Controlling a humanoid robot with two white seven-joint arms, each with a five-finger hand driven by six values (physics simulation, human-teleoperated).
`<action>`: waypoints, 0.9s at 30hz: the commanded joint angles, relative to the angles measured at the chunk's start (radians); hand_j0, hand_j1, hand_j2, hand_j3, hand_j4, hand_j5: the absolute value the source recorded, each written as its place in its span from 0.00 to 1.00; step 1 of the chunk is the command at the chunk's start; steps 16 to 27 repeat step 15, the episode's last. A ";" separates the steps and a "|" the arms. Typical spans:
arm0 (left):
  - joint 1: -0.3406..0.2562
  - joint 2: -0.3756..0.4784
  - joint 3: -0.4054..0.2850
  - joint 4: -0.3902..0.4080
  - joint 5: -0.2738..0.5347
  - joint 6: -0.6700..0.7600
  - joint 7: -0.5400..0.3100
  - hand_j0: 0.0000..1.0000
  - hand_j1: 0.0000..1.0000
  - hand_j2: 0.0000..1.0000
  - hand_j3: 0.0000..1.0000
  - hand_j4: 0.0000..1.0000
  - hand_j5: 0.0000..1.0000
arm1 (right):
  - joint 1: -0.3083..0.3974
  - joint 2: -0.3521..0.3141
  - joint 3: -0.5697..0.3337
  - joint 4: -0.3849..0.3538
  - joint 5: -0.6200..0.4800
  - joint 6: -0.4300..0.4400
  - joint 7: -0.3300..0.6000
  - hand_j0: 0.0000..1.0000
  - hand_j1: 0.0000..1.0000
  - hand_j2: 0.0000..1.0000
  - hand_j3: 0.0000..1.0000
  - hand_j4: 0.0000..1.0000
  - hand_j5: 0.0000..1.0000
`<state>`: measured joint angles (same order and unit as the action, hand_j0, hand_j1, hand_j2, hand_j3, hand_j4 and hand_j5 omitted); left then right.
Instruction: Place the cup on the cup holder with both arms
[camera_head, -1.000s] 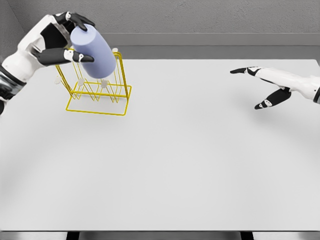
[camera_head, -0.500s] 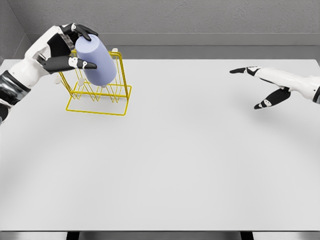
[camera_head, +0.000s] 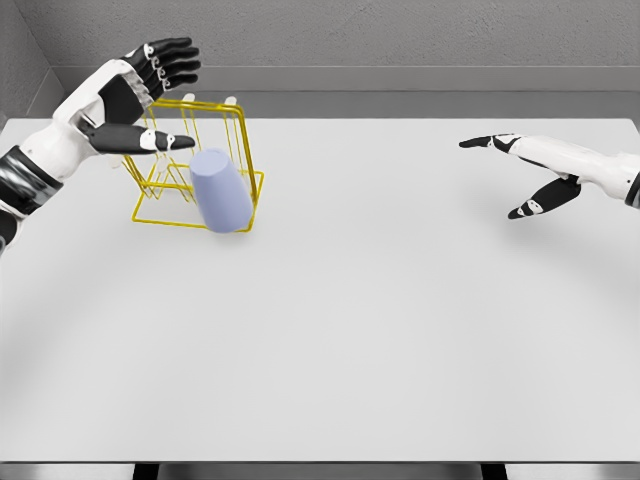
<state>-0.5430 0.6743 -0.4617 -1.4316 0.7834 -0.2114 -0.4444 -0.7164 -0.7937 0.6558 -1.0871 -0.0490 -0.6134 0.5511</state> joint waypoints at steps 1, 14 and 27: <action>0.000 0.002 0.000 -0.003 0.005 0.000 0.000 1.00 1.00 1.00 1.00 1.00 1.00 | 0.000 -0.004 -0.002 0.000 -0.008 0.003 0.000 1.00 1.00 1.00 1.00 1.00 1.00; 0.184 0.237 0.012 -0.306 0.003 -0.313 -0.166 1.00 1.00 1.00 1.00 1.00 1.00 | 0.006 -0.009 -0.002 0.000 -0.008 0.003 0.000 1.00 1.00 1.00 1.00 1.00 1.00; 0.198 0.240 0.012 -0.314 0.003 -0.322 -0.166 1.00 1.00 1.00 1.00 1.00 1.00 | 0.006 -0.009 -0.002 0.000 -0.006 0.003 0.000 1.00 1.00 1.00 1.00 1.00 1.00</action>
